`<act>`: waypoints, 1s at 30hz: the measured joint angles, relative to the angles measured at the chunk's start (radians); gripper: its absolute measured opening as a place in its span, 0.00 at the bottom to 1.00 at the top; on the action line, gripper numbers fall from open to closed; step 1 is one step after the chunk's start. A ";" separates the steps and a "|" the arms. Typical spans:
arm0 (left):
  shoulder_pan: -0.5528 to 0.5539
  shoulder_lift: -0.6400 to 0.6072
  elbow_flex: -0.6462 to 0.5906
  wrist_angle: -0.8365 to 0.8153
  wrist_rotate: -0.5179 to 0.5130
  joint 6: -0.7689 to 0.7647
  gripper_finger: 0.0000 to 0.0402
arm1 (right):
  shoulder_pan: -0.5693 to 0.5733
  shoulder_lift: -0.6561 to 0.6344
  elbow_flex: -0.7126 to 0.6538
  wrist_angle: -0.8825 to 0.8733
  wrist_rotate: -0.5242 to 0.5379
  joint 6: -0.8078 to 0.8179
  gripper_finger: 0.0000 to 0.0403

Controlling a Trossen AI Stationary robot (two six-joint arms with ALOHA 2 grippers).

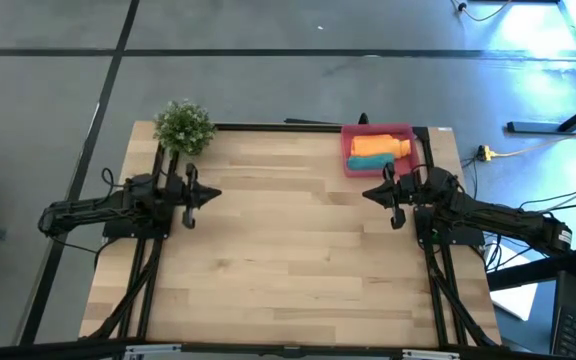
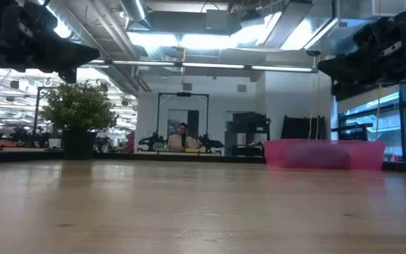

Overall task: Roll microfiber towels into tight, uniform cylinder then place into a basket
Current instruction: Return to Home Position

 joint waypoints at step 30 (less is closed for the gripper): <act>0.000 0.000 0.000 0.000 -0.046 -0.014 0.00 | 0.000 -0.339 0.001 -0.011 -0.005 -0.001 0.03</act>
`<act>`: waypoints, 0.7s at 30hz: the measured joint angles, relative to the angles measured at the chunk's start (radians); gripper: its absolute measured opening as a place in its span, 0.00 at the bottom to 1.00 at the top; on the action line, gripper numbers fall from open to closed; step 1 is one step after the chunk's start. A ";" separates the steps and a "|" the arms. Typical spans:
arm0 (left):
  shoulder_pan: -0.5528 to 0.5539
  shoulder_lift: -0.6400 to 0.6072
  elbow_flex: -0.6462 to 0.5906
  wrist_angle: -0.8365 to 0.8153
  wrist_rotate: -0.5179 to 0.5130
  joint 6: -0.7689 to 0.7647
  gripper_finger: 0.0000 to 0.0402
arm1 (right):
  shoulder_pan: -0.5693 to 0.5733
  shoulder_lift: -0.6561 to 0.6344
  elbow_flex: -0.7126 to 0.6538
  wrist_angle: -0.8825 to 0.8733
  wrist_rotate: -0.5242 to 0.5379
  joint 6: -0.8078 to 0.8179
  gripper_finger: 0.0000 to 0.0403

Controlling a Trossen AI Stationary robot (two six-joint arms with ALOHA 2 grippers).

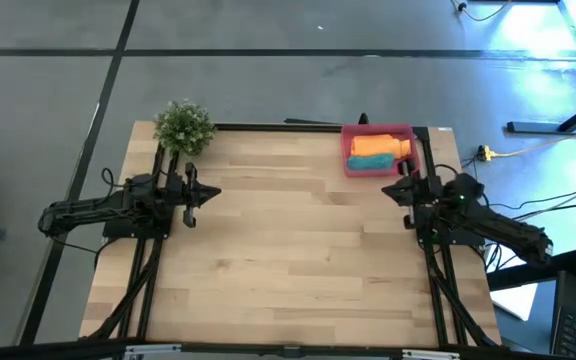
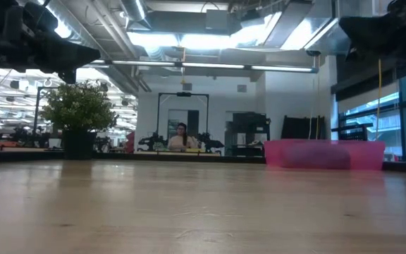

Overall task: Roll microfiber towels into tight, uniform cylinder then place into a basket
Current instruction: Return to Home Position

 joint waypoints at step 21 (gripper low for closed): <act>0.000 0.000 0.000 0.000 0.000 0.000 0.00 | 0.000 -0.032 0.000 -0.001 0.001 0.000 0.03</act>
